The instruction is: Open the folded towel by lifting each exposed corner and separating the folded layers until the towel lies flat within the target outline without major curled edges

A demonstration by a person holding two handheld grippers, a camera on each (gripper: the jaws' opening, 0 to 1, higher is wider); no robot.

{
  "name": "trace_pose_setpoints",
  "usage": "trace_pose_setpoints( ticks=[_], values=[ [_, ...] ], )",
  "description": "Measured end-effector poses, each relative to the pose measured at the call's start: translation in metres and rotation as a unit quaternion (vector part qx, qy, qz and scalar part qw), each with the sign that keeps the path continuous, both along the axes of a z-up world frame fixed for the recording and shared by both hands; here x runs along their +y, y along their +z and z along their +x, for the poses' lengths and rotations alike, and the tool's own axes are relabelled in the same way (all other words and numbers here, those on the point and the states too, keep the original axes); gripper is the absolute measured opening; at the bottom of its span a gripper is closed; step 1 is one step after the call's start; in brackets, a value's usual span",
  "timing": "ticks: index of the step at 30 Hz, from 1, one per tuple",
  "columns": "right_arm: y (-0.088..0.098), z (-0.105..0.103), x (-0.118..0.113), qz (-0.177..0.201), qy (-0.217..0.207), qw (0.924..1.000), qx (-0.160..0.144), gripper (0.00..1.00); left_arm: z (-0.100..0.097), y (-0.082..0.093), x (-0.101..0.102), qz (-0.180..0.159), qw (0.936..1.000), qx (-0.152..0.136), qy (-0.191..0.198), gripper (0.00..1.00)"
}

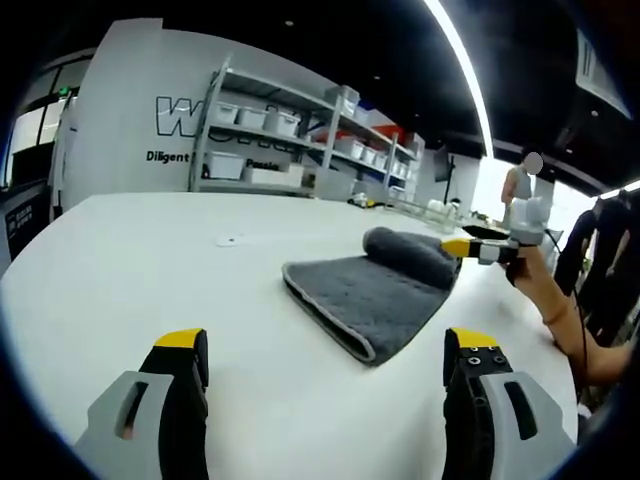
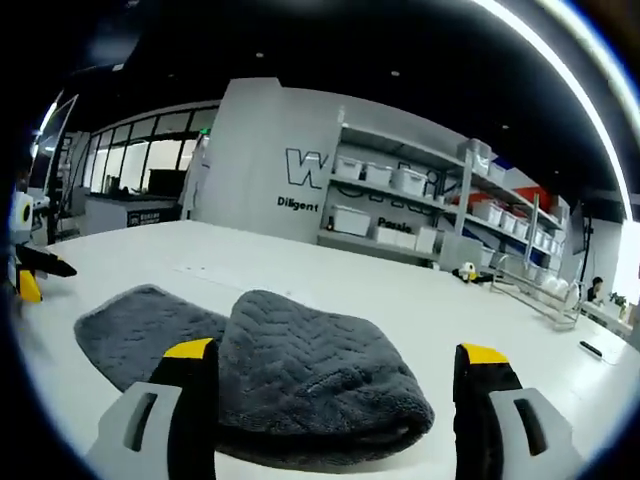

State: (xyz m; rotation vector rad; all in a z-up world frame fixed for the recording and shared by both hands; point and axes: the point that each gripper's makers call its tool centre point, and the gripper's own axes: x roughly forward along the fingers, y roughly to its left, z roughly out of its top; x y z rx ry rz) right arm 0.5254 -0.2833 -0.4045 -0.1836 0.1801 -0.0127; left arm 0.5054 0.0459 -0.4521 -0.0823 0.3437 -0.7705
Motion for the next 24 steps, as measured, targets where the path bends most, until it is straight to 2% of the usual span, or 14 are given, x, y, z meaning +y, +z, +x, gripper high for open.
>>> trace_pose_setpoints(
  ticks=[9, 14, 21, 24],
  values=[
    [0.002, 0.002, 0.030, -0.008, 0.054, 0.9985, 0.000, 0.99, -0.001, -0.001, -0.004, 0.010, 0.9999, -0.003, -0.006, 0.94],
    [-0.001, 0.003, 0.039, -0.016, 0.064, 0.9978, 0.008, 0.99, -0.006, -0.005, -0.010, 0.020, 0.9997, -0.006, -0.014, 0.93],
    [-0.002, 0.001, 0.044, -0.012, 0.075, 0.9970, 0.009, 0.99, -0.008, -0.010, -0.024, 0.025, 0.9991, -0.018, -0.028, 0.82],
    [-0.001, 0.000, 0.044, -0.011, 0.075, 0.9971, 0.008, 0.99, -0.009, -0.014, -0.027, 0.053, 0.9973, -0.033, -0.038, 0.77]
  ],
)
